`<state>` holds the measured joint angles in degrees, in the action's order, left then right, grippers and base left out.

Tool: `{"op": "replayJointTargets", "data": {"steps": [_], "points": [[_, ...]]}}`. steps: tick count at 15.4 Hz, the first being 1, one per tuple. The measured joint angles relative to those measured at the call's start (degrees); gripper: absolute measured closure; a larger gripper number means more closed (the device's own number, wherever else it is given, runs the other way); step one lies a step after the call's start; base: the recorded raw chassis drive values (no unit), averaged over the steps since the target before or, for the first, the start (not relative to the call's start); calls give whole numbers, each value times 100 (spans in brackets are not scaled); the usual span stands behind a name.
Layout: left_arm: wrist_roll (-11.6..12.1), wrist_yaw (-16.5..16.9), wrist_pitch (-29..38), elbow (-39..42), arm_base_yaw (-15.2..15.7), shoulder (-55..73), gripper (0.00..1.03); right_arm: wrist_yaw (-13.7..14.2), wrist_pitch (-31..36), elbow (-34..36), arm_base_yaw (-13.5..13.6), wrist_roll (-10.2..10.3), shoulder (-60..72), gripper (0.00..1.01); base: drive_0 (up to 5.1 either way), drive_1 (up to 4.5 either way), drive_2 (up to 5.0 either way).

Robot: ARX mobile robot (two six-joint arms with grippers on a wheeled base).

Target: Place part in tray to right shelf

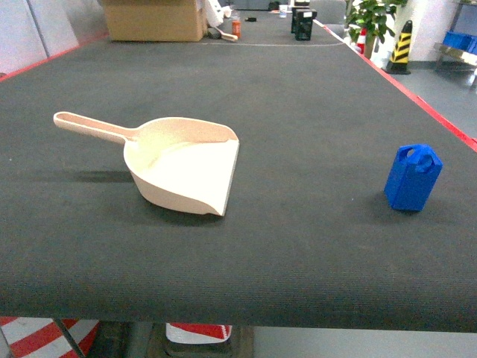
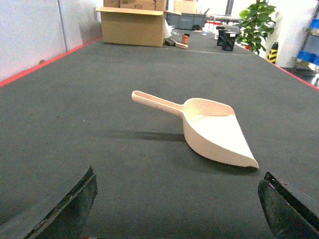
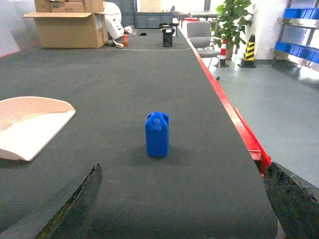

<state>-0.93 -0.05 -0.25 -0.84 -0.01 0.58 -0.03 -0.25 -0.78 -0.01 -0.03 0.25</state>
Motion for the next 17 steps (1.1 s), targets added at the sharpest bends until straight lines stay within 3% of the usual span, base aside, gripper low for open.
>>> {"op": "replayJointTargets", "data": {"steps": [17], "points": [[0, 0, -2, 0, 0, 0, 5, 2, 0, 2, 0, 0, 0, 3, 0, 0, 0]]}}
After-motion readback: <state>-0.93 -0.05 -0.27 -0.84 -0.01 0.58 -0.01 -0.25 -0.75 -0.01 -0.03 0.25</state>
